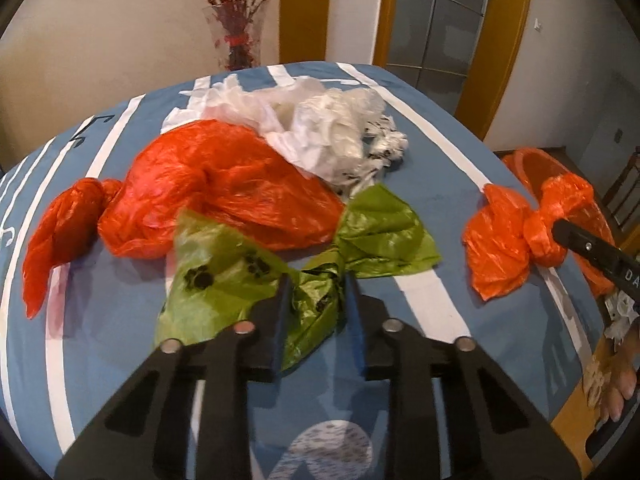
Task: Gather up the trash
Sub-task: 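Grasp the orange bag with the right tool while the left tool grasps the green paw-print bag, then carry both bags over the wastebasket and open both tools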
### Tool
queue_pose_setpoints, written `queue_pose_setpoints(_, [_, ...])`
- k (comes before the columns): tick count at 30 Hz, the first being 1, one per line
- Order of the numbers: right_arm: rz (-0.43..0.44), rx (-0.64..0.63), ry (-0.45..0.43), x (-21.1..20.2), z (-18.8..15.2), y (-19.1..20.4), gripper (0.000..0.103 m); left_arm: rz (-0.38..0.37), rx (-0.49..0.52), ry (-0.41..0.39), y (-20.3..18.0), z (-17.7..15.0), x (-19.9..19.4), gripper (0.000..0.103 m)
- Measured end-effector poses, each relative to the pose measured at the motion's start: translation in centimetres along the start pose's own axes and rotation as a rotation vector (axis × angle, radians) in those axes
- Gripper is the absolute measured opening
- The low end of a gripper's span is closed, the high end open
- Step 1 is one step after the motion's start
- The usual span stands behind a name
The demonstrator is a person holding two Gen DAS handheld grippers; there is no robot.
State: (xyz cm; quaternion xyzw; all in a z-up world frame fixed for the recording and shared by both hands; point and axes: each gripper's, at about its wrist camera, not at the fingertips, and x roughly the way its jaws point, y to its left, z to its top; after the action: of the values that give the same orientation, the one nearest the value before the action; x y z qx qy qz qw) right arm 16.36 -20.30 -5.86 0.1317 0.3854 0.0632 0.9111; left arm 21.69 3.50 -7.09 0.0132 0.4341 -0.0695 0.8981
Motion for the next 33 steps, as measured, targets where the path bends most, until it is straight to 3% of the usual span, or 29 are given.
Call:
queue_pose_setpoints(12, [-0.011,0.018,-0.057,-1.9,0.8,-1.1,0.013,-0.053,-0.024,-0.050,-0.3,1.0,-2.3,0.018])
queue_pose_setpoints(33, [-0.031,0.034,-0.147,-4.3,2.0,-3.5,0.009,-0.166,-0.020,-0.148,-6.4,6.3,-4.0,0.018])
